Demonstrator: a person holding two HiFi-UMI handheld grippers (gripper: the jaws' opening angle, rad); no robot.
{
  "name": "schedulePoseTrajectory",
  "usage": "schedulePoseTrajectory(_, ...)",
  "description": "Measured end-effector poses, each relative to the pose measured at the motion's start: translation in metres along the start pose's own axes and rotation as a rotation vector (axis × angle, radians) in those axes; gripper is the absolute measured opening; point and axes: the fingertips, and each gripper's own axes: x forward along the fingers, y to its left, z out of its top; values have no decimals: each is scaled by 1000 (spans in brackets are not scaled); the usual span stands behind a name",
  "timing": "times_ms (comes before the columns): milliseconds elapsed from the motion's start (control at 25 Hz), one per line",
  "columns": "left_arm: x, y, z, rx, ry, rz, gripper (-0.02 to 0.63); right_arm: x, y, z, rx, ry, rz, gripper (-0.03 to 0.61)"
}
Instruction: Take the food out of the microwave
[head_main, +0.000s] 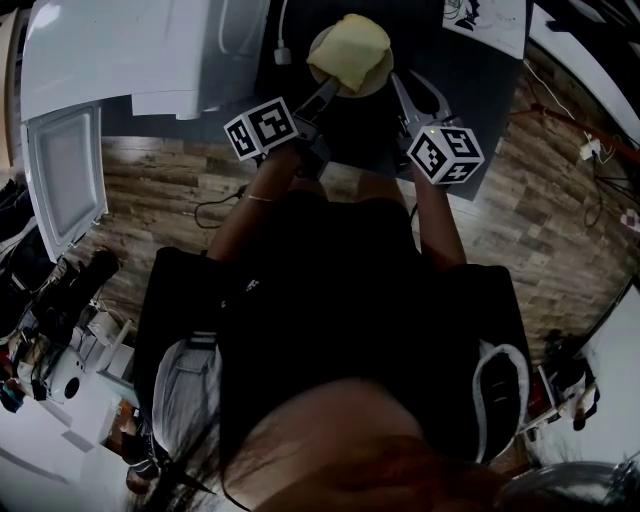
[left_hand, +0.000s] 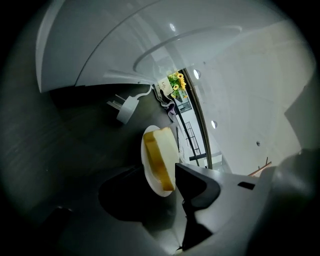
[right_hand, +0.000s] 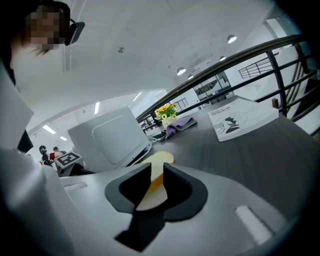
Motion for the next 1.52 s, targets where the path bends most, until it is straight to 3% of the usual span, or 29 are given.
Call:
schedulePoseTrajectory(480, -2, -3, 3, 14, 12, 20, 296, -6, 4, 3, 7, -21, 4, 64)
schedulePoseTrajectory(720, -13, -4, 1, 26, 1, 19, 304, -9, 8, 6, 2, -28, 8, 64)
schedulePoseTrajectory(1200, -22, -62, 5, 147, -2, -159, 302, -13, 22, 18, -11, -64, 11, 64)
schedulePoseTrajectory(1360, -23, -90, 6, 152, -9, -281, 286, -19, 25, 29, -23, -108, 6, 64)
schedulePoseTrajectory(1520, -24, -110, 13, 247, -32, -329, 134, -24, 25, 39, -30, -130, -3, 64)
